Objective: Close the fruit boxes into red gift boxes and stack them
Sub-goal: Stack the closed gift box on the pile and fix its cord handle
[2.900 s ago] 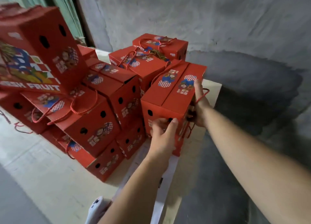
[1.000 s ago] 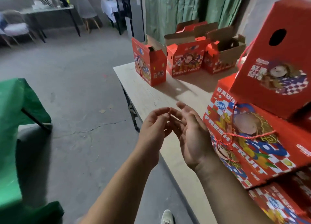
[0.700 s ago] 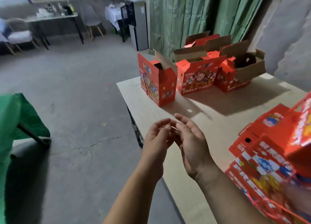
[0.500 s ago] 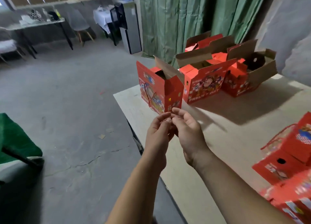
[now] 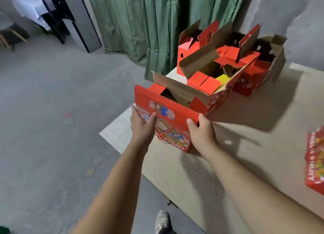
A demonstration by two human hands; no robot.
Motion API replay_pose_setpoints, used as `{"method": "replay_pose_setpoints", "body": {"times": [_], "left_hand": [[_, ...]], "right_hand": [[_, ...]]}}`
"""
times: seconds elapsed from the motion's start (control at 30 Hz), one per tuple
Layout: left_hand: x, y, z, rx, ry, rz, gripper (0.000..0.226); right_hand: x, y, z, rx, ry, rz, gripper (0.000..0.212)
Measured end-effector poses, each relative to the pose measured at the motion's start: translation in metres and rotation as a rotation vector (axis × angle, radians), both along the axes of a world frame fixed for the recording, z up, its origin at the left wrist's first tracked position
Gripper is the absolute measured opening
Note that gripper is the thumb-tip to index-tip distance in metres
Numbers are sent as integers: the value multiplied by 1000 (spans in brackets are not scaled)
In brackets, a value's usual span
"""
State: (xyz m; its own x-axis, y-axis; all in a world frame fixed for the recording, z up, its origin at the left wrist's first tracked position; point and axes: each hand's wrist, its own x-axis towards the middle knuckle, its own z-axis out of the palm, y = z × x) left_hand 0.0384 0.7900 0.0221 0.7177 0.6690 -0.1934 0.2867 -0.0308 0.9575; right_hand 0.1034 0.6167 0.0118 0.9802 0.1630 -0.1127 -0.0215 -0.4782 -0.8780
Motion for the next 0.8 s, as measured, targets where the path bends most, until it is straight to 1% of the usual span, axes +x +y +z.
{"method": "replay_pose_setpoints", "body": {"times": [0.07,0.13,0.17,0.2,0.3,0.33,0.4,0.47,0.53,0.63,0.7,0.8], "left_hand": [[16,26,-7,41,23,-75,96],[30,47,-17,62,38,-150,107],[37,56,-22,94,58,-174,109],[42,63,-25,148,77,-192,105],[54,81,-35,265,95,-221,82],[57,85,-37,257,68,-253,78],[62,89,-38,172,13,-320,78],[62,82,-42,166,10,-385,65],[55,62,-50,218,41,-459,54],[22,17,-65,222,23,-458,54],[-6,-19,-76,189,-20,-456,51],[-49,-72,-89,244,-46,-482,40]], "right_hand": [[8,-1,-6,16,-13,-8,19],[15,-4,-11,17,4,13,16],[17,-7,-12,16,17,24,14],[19,-10,-12,10,29,37,14],[18,-20,-11,-4,47,69,17],[16,-25,-11,-4,46,62,18],[7,-39,-11,16,55,13,15],[-5,-58,-13,66,84,-36,13],[-19,-81,-13,112,125,-71,15],[-44,-124,-12,169,161,-144,17],[-64,-157,-10,185,154,-192,14],[-101,-206,-9,154,117,-245,12]]}}
